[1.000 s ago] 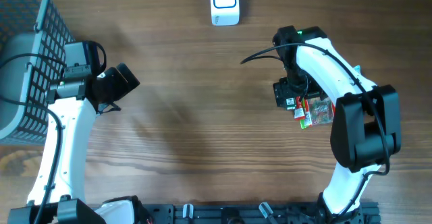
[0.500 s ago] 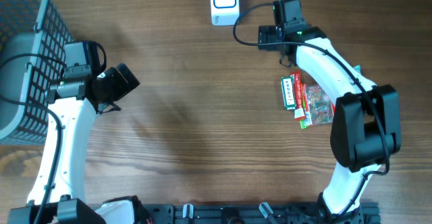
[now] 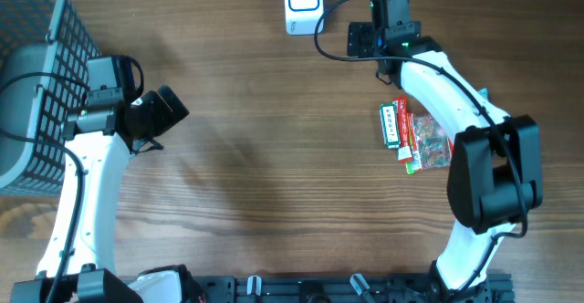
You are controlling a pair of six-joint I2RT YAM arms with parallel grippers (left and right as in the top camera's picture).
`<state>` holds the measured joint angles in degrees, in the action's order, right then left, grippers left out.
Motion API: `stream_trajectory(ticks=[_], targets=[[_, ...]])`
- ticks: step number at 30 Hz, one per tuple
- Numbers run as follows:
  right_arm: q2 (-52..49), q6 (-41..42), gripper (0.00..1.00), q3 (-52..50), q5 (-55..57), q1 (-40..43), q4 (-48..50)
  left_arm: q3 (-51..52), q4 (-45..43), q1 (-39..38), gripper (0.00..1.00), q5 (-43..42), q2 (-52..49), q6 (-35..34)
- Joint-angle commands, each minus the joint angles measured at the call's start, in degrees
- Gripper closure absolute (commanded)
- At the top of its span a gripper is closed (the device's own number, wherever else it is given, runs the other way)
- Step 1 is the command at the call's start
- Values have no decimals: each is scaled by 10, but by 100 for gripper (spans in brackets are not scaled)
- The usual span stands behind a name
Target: Scan the item barcode
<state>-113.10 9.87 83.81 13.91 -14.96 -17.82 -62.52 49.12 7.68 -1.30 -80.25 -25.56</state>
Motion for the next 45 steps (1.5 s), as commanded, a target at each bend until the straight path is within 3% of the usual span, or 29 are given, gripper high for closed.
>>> stream_trajectory(ticks=[1,16,20,23,34,38,42,45], targets=[[88,7,0,5,-1,-1,2,-4,-1,3,0,8,2,5],[477,7,0,5,-1,-1,-1,-4,-1,3,0,8,2,5],[558,7,0,5,-1,-1,-50,-4,-1,3,0,8,2,5],[613,7,0,5,-1,-1,-133,-4,-1,3,0,8,2,5],[725,6,0,3,6,-1,-639,-4,-1,3,0,8,2,5],[773,6,0,-19,13,-1,-552,-4,-1,3,0,8,2,5],[861,-6,0,-101,18,0,-352,-4,0,3,0,8,2,5],[949,-8,0,-237,16,10,-159,-4,-1,3,0,8,2,5]])
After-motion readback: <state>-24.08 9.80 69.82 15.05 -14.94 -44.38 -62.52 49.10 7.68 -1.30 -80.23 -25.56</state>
